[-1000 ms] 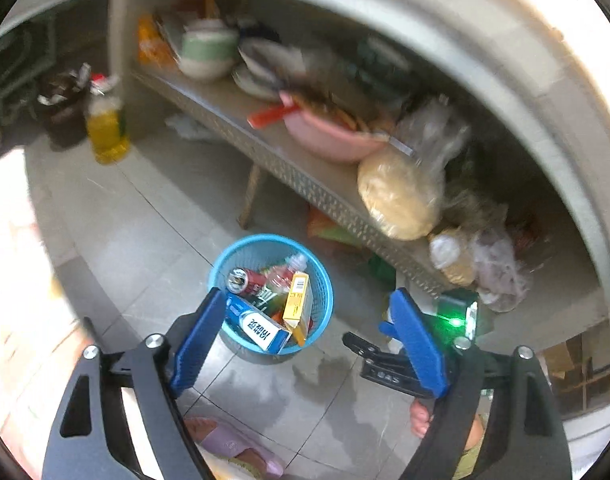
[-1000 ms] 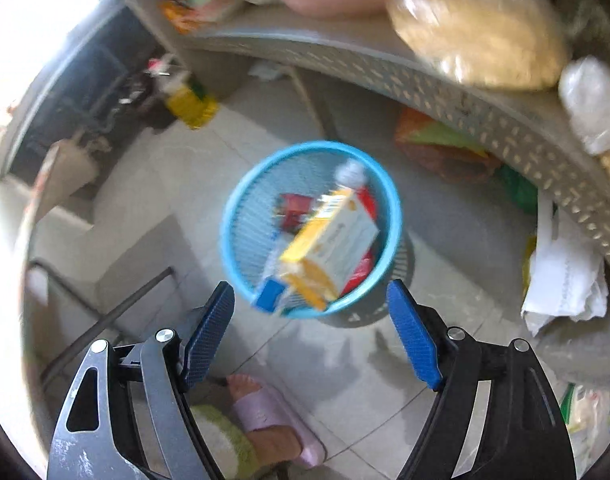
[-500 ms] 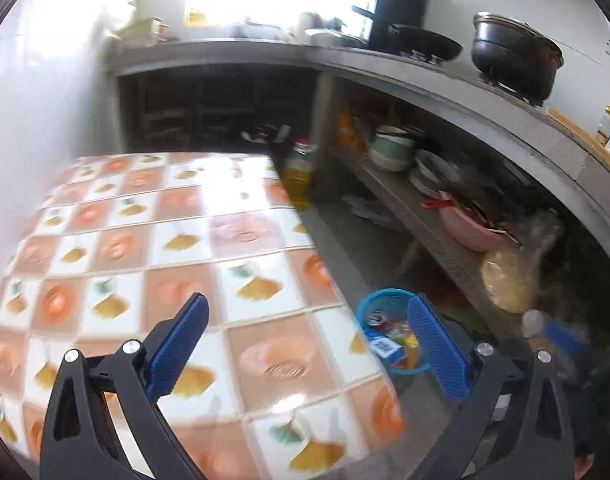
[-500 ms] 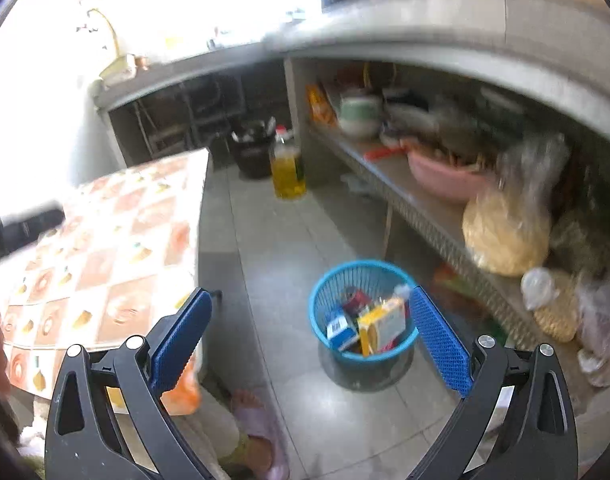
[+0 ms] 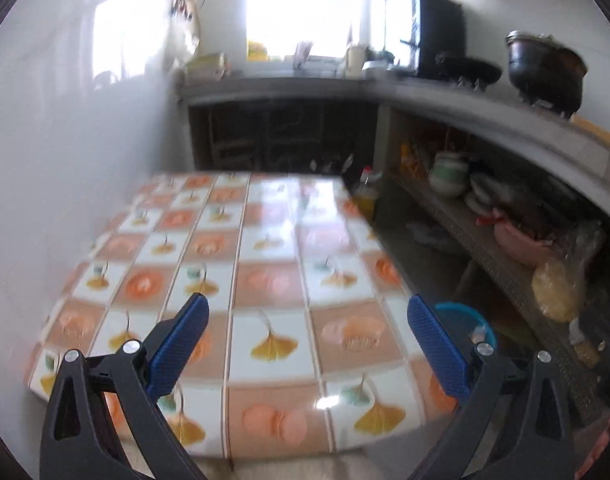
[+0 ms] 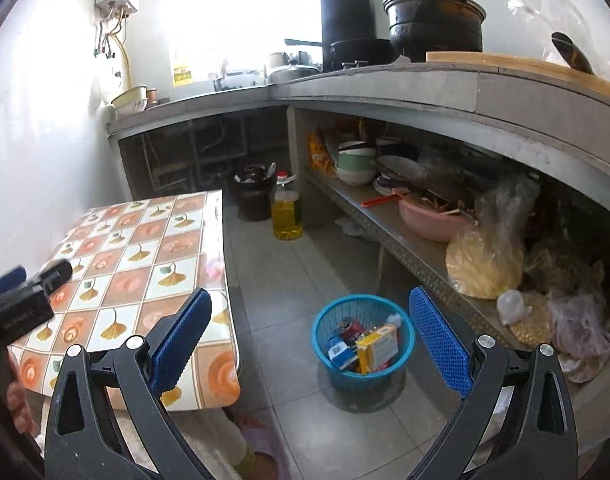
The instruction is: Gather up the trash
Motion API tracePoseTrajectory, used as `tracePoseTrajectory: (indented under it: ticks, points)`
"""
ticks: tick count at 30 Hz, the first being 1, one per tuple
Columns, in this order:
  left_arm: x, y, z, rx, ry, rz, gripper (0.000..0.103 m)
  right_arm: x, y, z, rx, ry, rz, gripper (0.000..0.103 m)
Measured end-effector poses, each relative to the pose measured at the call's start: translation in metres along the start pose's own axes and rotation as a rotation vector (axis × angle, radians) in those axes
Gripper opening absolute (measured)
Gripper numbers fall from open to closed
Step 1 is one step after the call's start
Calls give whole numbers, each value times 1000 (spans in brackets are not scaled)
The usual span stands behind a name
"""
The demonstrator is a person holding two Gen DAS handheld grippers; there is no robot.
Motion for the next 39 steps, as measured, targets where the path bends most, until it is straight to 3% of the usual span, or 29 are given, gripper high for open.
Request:
tracePoseTrajectory:
  ticks: [5, 13, 39]
  points:
    - [6, -27, 12, 140, 40, -15, 97, 11, -19, 7, 72, 22, -36, 95]
    - [3, -39, 19, 198, 45, 0, 97, 24, -27, 17, 126, 29, -104, 95]
    - [7, -41, 22, 225, 53, 3, 97, 22, -27, 20, 136, 21, -122, 95]
Point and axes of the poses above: each gripper's, at about its wrist camera, not at the fingertips, and z roughly the way its jaws point, x to its left, y to its top, the point moved 1 cm from there along z, roughly the way its jaws point, and after that the axes turned 2 degrees about z, right-handed, at the moved point
